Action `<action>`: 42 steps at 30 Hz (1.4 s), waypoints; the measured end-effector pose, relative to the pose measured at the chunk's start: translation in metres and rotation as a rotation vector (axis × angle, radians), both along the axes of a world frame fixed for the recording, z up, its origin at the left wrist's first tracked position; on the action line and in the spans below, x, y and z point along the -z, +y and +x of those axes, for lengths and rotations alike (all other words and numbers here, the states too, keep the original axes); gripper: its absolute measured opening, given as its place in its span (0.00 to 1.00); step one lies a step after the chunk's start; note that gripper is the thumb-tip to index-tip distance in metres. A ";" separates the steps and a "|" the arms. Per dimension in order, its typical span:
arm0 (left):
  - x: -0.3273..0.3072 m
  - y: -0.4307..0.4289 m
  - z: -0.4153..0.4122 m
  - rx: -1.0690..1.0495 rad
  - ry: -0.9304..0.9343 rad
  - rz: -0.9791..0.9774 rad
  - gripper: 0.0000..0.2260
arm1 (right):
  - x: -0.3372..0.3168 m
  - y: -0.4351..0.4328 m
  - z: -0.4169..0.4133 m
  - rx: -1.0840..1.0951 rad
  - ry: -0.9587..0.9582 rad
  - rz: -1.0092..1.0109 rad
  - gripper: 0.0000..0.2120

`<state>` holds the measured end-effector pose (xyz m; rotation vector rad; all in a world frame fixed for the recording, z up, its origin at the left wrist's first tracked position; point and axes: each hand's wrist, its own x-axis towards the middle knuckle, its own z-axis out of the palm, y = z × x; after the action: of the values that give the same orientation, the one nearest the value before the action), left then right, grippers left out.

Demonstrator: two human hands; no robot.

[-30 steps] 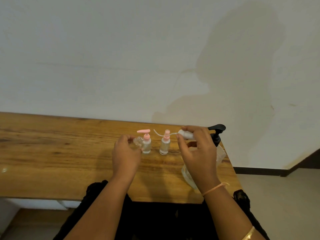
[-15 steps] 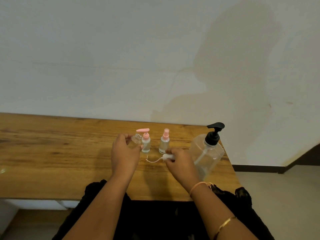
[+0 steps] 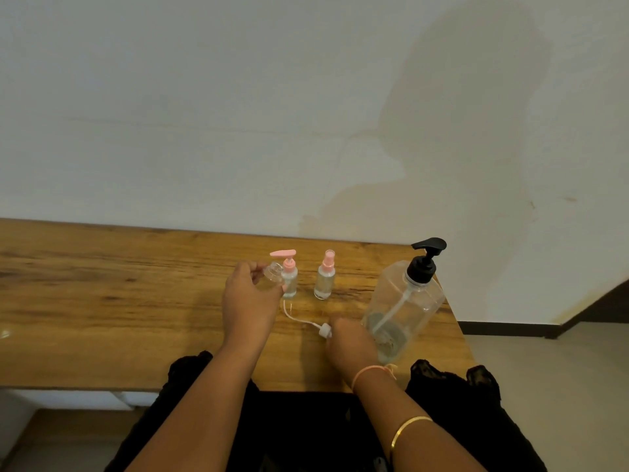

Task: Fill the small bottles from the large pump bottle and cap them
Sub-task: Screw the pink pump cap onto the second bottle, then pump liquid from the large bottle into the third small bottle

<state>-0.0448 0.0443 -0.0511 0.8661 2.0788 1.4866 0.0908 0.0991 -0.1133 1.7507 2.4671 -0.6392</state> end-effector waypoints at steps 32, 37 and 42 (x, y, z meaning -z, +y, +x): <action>-0.006 -0.003 0.051 0.294 -0.050 0.225 0.14 | -0.123 -0.027 0.037 -0.081 0.779 0.938 0.09; -0.008 0.002 0.072 0.410 -0.032 0.297 0.17 | -0.122 -0.013 0.063 0.035 0.792 1.068 0.11; -0.011 0.011 0.089 0.425 -0.007 0.307 0.19 | -0.107 0.002 0.080 0.095 0.726 0.992 0.11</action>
<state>0.0441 0.0549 -0.0403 1.3178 1.5492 1.5761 0.1707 0.1009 -0.0063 2.1857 3.6384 0.0426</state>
